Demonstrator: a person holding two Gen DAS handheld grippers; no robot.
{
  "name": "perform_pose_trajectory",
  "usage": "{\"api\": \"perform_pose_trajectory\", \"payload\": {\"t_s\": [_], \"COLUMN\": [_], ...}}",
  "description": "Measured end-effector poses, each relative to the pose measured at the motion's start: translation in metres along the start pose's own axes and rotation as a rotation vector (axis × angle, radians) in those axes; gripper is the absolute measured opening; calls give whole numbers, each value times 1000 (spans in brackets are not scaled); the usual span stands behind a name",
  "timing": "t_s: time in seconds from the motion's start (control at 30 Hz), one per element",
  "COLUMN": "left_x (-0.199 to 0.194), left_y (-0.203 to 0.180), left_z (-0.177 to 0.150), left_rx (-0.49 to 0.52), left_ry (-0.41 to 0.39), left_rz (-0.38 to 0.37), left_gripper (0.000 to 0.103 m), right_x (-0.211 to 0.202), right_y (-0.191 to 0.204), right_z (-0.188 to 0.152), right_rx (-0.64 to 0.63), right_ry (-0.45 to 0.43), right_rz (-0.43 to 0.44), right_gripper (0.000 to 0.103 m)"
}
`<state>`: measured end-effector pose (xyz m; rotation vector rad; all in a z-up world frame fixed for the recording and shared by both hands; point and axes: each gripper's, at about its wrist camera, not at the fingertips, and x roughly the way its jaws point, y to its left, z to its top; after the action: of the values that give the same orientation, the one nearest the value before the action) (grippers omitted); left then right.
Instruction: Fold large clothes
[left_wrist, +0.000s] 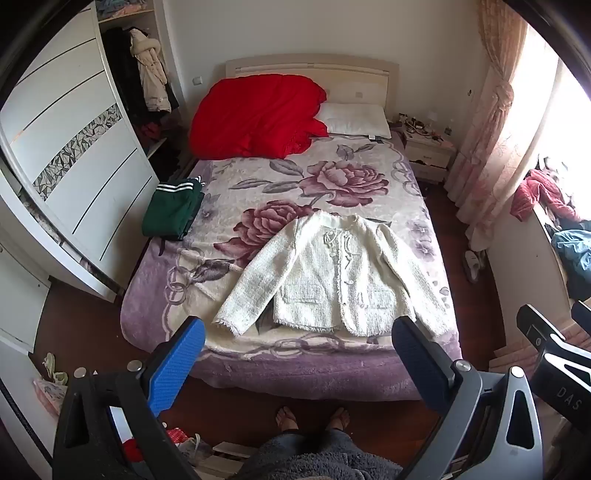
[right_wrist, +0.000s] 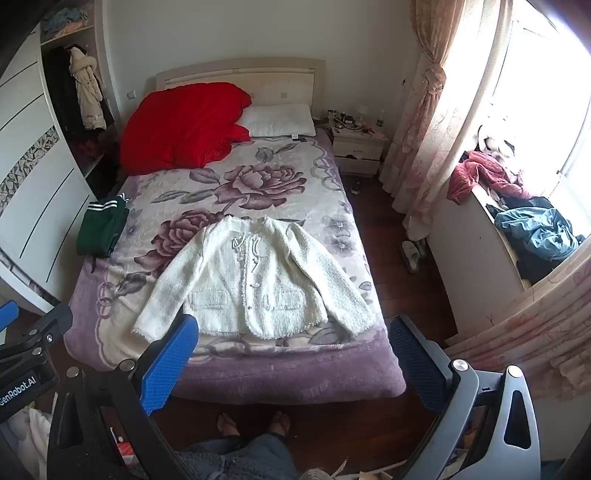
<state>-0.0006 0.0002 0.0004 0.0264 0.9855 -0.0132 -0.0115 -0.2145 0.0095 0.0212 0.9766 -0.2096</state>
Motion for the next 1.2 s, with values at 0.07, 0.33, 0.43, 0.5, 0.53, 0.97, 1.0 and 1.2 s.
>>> {"api": "perform_pose_trajectory", "payload": {"t_s": [0.07, 0.33, 0.43, 0.5, 0.53, 0.97, 1.0, 1.2], "left_x": [0, -2, -4, -7, -7, -10, -9, -11], "left_y": [-1, -7, -12, -9, -11, -5, -5, -3], "left_z": [0, 4, 6, 10, 12, 13, 13, 12], "left_rx": [3, 8, 11, 13, 13, 6, 5, 4], "left_ry": [0, -2, -8, -11, -14, -31, -31, -34], "left_rz": [7, 7, 11, 4, 6, 5, 3, 3], "left_gripper": [103, 103, 103, 103, 103, 103, 103, 103], "right_x": [-1, -3, -2, -3, -3, -9, -9, -10], "right_y": [0, 3, 3, 5, 6, 12, 13, 15], "right_z": [0, 2, 8, 9, 8, 16, 13, 15], "right_rx": [-2, -3, -6, -8, -9, -7, -9, -11], "right_ry": [-1, -6, -3, -5, -8, -16, -18, -20], "right_rz": [-4, -7, -6, -10, -11, -6, -8, -8], "right_gripper": [103, 103, 103, 103, 103, 103, 103, 103]}}
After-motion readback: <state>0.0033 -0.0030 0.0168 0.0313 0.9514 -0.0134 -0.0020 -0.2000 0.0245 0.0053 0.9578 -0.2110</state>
